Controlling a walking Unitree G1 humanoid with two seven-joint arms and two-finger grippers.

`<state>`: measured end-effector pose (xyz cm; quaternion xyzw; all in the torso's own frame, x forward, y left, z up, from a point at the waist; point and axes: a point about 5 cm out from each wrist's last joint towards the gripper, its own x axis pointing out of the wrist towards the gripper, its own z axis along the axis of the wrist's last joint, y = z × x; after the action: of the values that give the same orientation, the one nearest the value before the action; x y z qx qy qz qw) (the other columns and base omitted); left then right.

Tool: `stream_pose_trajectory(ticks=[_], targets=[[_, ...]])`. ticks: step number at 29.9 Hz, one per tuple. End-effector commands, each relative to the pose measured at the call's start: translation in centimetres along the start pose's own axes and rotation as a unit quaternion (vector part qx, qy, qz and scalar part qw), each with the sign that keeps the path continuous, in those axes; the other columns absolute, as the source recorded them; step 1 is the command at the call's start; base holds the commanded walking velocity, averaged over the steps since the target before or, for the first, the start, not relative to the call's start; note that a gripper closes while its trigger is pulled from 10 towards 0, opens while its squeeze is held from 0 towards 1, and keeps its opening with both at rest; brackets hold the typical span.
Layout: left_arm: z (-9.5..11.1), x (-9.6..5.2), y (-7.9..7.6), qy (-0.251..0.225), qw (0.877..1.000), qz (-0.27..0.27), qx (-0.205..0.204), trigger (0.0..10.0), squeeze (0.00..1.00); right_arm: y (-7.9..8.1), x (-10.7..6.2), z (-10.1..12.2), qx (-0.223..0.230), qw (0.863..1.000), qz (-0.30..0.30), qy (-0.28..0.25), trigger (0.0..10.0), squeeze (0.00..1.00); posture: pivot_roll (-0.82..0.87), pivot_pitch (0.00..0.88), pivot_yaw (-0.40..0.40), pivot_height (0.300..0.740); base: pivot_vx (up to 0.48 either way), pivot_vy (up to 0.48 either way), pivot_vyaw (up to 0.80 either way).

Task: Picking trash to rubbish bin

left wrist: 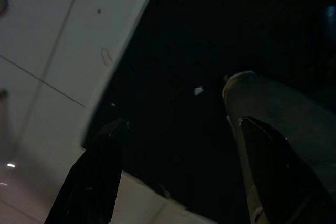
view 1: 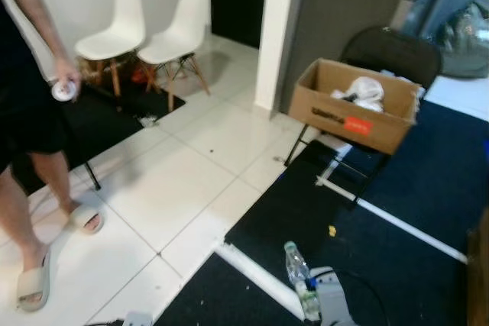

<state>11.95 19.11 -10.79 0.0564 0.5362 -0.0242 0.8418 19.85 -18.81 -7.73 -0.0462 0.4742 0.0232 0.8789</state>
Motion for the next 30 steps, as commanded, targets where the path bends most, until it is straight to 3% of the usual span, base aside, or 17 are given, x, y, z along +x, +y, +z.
stream_pose_trajectory(ticks=[1, 2, 5, 6, 10, 14, 15, 16, 17, 30], targets=[[0.2, 0.0, 0.4, -0.003, 1.000, 0.006, 0.004, 10.0, 0.00, -0.1, 0.1, 1.4, 0.014, 1.000, 0.001, -0.027, 10.0, 0.00, 0.00, 0.016, 0.075, 0.740, 0.000, 0.000, -0.79], [0.2, 0.0, 0.4, -0.003, 1.000, 0.006, 0.004, 10.0, 0.00, -0.1, 0.1, 1.4, 0.014, 1.000, 0.001, -0.027, 10.0, 0.00, 0.00, 0.016, 0.075, 0.740, 0.000, 0.000, -0.79], [0.1, 0.0, 0.3, -0.003, 1.000, 0.006, 0.000, 10.0, 0.00, 0.7, 0.1, 6.7, 0.054, 0.991, 0.019, -0.117, 10.0, 0.00, 0.00, 0.019, 0.074, 0.740, 0.000, 0.000, -0.79], [0.1, 0.0, 0.3, -0.003, 1.000, 0.006, 0.000, 10.0, 0.00, 0.7, 0.1, 6.7, 0.054, 0.991, 0.019, -0.117, 10.0, 0.00, 0.00, 0.019, 0.074, 0.740, 0.000, 0.000, -0.79], [0.2, 0.0, 0.4, -0.006, 1.000, 0.009, -0.003, 10.0, 0.00, 1.1, -0.5, 11.9, 0.092, 0.975, 0.041, -0.199, 10.0, 0.00, 0.01, 0.019, 0.071, 0.740, 0.000, 0.000, -0.79], [0.3, 0.0, 0.5, -0.008, 1.000, 0.010, -0.005, 10.0, 0.00, 1.1, -0.9, 13.6, 0.100, 0.968, 0.049, -0.226, 10.0, 0.00, 0.01, 0.019, 0.068, 0.740, 0.000, 0.000, -0.79], [0.3, 0.0, 0.6, -0.010, 1.000, 0.012, -0.010, 10.0, 0.00, 1.3, -1.4, 15.7, 0.102, 0.959, 0.061, -0.258, 10.0, 0.00, 0.02, 0.019, 0.064, 0.740, 0.000, 0.000, -0.79], [0.3, 0.0, 0.6, -0.010, 1.000, 0.012, -0.010, 10.0, 0.00, 1.3, -1.4, 15.7, 0.102, 0.959, 0.061, -0.258, 10.0, 0.00, 0.02, 0.019, 0.064, 0.740, 0.000, 0.000, -0.79], [0.3, 0.0, 0.6, -0.010, 1.000, 0.012, -0.014, 10.0, 0.00, 1.5, -1.8, 17.0, 0.102, 0.952, 0.072, -0.280, 10.0, 0.00, 0.02, 0.020, 0.062, 0.740, 0.000, 0.000, -0.79], [0.4, 0.0, 0.4, -0.011, 1.000, 0.007, -0.024, 10.0, 0.00, 2.3, -3.0, 19.9, 0.090, 0.933, 0.101, -0.334, 10.0, 0.00, 0.01, 0.018, 0.057, 0.740, 0.000, 0.000, -0.79]])
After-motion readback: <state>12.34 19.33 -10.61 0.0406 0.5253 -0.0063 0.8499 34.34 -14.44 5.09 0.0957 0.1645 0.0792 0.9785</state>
